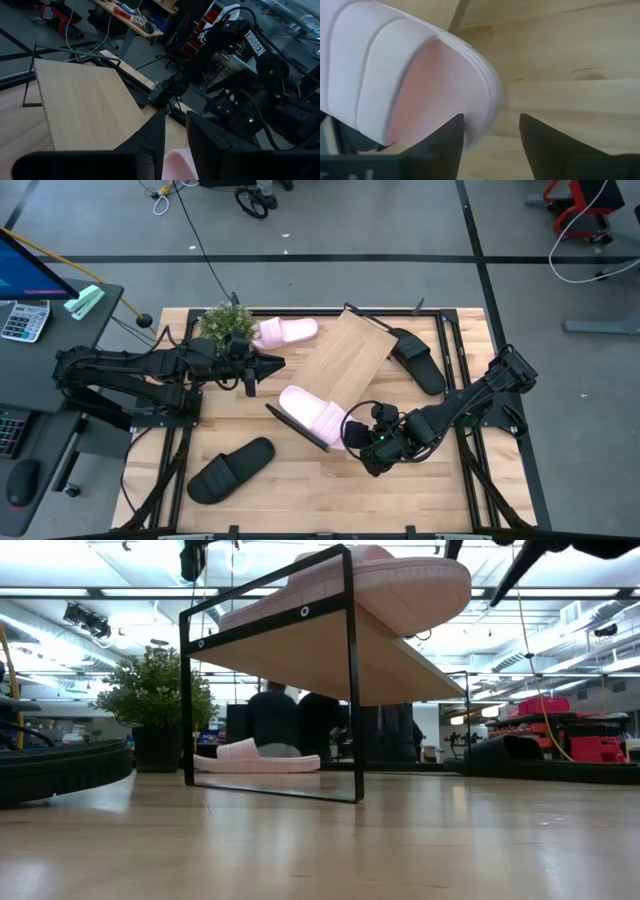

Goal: Pick and place slides into the shelf
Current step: Put the bottom pink slipper on the shelf

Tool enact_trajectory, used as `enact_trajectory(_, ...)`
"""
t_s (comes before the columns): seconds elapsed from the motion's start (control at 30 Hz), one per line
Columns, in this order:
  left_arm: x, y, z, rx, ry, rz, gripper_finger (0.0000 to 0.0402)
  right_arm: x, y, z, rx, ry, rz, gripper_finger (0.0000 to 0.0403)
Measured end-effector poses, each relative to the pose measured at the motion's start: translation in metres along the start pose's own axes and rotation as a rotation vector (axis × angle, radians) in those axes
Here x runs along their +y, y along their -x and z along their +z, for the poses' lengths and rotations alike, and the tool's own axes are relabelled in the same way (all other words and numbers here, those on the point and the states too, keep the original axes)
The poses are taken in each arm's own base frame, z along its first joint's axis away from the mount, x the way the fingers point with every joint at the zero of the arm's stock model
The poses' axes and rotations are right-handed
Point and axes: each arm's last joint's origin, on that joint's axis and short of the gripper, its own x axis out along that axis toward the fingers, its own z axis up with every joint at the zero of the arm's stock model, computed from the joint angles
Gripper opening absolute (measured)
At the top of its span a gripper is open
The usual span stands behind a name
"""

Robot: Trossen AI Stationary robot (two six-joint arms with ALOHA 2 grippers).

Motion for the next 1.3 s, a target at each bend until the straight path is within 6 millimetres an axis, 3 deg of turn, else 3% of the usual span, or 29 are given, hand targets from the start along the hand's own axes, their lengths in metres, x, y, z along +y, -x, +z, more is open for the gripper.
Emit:
enact_trajectory(0.17,0.0,0.0,0.0,0.0,0.0,0.0,0.0087,0.0001,-0.0095,-0.0027,-0.006,-0.028,0.067,0.0229)
enact_trajectory(0.33,0.0001,0.0,0.0,0.0,0.001,0.001,0.0091,-0.0007,-0.0114,-0.0019,-0.037,-0.033,0.086,0.022)
enact_trajectory(0.87,0.0001,0.0,-0.0001,0.001,0.0,0.001,0.0088,-0.0017,-0.0084,-0.0033,-0.039,-0.028,0.1,0.0042)
enact_trajectory(1.3,0.0002,0.0,-0.0003,0.003,-0.022,0.002,0.0082,-0.0051,-0.0064,-0.0077,-0.029,-0.029,0.098,0.0052)
